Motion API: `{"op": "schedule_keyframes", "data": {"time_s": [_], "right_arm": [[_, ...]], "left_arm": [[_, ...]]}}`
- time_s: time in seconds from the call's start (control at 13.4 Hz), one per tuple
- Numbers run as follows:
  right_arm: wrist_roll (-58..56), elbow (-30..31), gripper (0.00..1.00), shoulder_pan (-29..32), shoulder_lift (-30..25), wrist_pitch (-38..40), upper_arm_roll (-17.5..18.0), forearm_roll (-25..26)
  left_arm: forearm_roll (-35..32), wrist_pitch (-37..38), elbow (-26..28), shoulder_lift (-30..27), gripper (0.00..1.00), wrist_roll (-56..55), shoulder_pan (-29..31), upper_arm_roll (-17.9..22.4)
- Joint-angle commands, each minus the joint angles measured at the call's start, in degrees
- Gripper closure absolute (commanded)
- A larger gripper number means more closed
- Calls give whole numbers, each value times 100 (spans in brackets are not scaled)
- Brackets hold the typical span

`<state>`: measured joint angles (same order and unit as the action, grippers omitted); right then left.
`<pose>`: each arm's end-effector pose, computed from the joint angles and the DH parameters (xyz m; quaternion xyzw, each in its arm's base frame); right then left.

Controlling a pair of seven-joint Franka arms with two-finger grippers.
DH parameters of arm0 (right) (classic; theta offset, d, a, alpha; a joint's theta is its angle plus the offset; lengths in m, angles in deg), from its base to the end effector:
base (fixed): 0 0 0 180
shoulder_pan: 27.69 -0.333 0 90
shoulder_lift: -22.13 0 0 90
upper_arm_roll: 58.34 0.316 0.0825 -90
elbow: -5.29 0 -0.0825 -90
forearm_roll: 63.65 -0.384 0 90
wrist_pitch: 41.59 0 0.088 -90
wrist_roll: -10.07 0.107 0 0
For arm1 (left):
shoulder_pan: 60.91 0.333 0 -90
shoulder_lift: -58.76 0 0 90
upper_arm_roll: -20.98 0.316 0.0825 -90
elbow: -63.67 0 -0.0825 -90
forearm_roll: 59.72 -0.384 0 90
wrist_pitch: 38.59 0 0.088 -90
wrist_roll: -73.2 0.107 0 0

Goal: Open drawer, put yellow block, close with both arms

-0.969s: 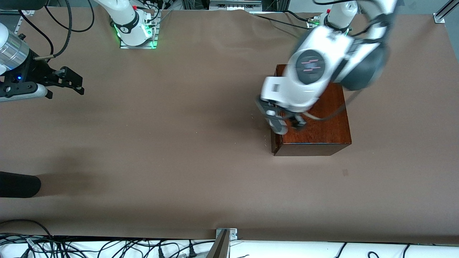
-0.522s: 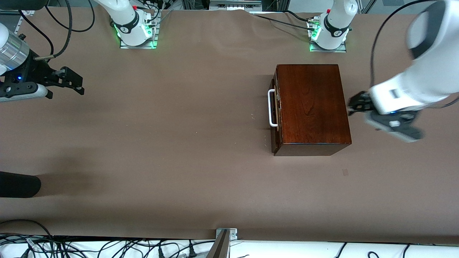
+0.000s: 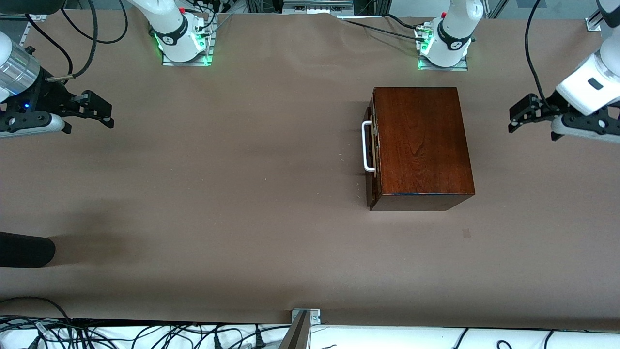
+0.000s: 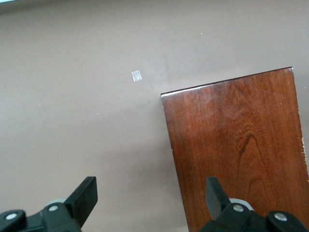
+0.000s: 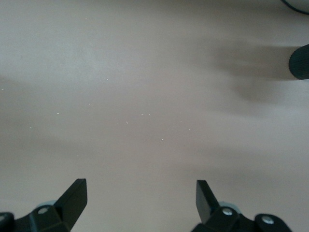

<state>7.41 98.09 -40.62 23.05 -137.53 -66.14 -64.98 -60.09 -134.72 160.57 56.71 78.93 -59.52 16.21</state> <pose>0.5656 0.0536 0.6016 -0.9975 -0.0670 -0.0192 0.0109 0.5502 -0.0326 0.5964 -0.9967 0.0797 -0.0110 0.0049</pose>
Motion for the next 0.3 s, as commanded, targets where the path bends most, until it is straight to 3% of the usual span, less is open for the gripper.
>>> {"op": "schedule_keyframes", "data": {"time_s": [0.0,0.22], "right_arm": [[64,-79,0,18,14,84,7,36],[64,-78,0,18,14,84,7,27]], "left_arm": [[195,85,145,-146,0,-474,-68,47],[186,121,145,-146,0,-600,-148,135]]}}
